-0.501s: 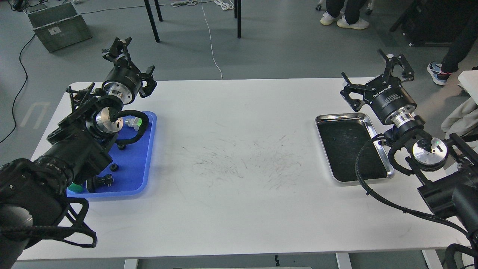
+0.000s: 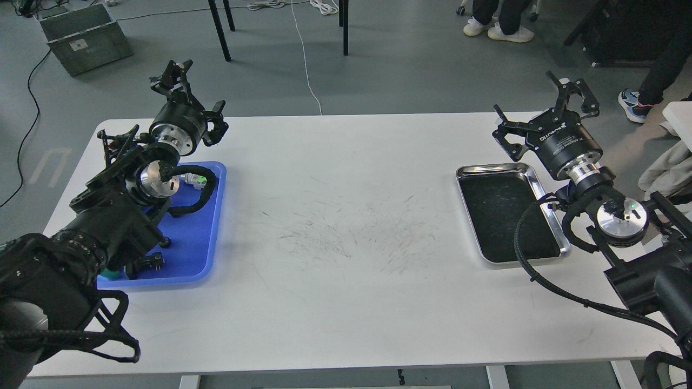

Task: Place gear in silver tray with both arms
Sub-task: 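Move the left gripper over the blue tray toward the black gears, then lower the left gripper onto a small black gear in the blue tray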

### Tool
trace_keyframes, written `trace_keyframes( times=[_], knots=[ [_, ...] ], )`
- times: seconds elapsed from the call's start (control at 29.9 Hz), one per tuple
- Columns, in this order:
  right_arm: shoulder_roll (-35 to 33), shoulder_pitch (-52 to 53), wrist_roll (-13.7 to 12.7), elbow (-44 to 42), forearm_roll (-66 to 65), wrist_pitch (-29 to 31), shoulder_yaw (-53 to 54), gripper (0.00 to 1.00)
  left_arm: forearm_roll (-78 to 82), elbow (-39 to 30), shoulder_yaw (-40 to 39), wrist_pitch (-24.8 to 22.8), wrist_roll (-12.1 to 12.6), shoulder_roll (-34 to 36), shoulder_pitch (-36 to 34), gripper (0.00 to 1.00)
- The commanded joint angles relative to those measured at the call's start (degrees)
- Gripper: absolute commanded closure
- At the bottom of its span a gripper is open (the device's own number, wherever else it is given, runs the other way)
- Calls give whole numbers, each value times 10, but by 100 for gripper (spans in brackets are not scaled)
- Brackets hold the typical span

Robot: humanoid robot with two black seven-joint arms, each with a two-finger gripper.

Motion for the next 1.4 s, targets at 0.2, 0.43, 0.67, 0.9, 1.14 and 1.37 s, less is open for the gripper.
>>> trace_keyframes(
  times=[0.2,0.43,0.67,0.9,1.14,1.37],
  knots=[
    [20,9,1,-13,0,-2,-3,1,-1,4,-4,-4,2,14,2,2],
    [34,6,1,-19,1,2,0,1,7,16,6,-11,-1,13,4,2],
    [37,5,0,-20,1,4,-8,1,10,8,67,-14,-1,25,-7,2],
    [33,6,1,-25,0,6,-6,1,55,-64,175,-19,5,75,-44,2],
    [30,7,1,-21,1,6,-2,1,223,-317,231,-35,37,216,-62,2],
    [17,2,0,-17,1,7,-2,1,350,-540,272,38,94,358,-51,2]
  ],
)
